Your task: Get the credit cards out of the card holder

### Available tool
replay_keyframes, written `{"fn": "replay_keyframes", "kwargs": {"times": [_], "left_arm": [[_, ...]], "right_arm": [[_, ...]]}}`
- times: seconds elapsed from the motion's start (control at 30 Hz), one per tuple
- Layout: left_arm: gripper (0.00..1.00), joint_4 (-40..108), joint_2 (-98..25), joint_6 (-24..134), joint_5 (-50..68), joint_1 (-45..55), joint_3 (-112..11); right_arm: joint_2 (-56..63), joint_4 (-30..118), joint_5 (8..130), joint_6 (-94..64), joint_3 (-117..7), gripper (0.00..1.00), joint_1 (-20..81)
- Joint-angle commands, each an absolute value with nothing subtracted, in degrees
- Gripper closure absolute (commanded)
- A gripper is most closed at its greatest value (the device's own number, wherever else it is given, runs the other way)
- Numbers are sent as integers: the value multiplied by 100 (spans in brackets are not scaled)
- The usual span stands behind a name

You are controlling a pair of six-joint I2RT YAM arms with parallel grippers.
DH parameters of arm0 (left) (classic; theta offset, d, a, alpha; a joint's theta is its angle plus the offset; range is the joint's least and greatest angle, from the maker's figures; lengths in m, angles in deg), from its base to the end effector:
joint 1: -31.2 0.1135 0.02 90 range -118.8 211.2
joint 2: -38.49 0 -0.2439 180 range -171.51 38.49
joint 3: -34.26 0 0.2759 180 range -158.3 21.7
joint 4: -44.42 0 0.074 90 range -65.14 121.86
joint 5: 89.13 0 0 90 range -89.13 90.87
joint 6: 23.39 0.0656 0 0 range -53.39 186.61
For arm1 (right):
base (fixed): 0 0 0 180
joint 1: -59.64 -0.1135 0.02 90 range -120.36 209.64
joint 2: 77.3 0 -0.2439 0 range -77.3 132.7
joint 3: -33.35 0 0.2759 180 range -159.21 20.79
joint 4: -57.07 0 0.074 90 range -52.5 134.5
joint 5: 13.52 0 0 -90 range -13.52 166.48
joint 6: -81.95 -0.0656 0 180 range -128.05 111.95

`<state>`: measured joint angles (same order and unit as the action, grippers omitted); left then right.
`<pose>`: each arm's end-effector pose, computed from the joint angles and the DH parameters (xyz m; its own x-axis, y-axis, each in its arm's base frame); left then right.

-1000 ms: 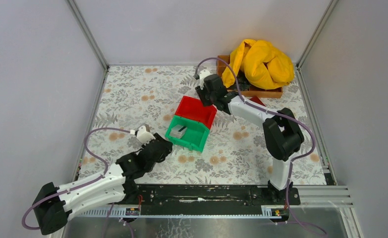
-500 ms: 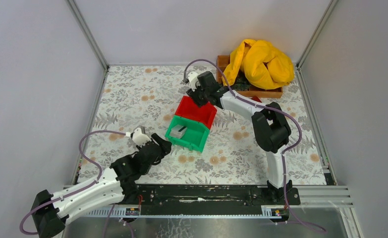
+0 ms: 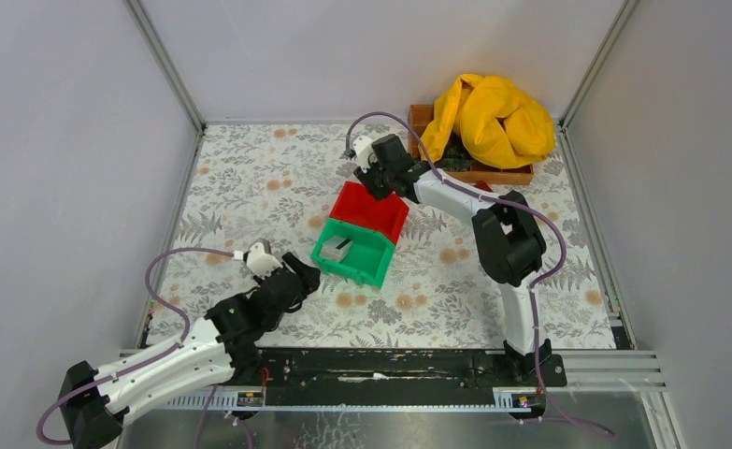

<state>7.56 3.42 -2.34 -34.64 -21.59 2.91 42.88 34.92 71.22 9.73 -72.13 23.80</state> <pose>0.1467 -0.1302 0.1529 -0.4974 -0.6012 -0.6254 -0.2301 0.7865 -0.5731 0.4188 0.3099 0.1708 -0.2667 -0.5678 -0.7788 -0.7603 0.6206 -0.1920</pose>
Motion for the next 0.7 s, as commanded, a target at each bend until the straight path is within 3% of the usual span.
{"fn": "replay_keyframes", "kwargs": {"times": [0.0, 0.67], "left_arm": [[34, 602, 397, -326, -3701, -2180, 297], [33, 602, 440, -317, -3667, -2180, 346]], "right_arm": [[4210, 3523, 7145, 979, -7394, 68, 2386], [3637, 3932, 7345, 671, -6461, 84, 2723]]}}
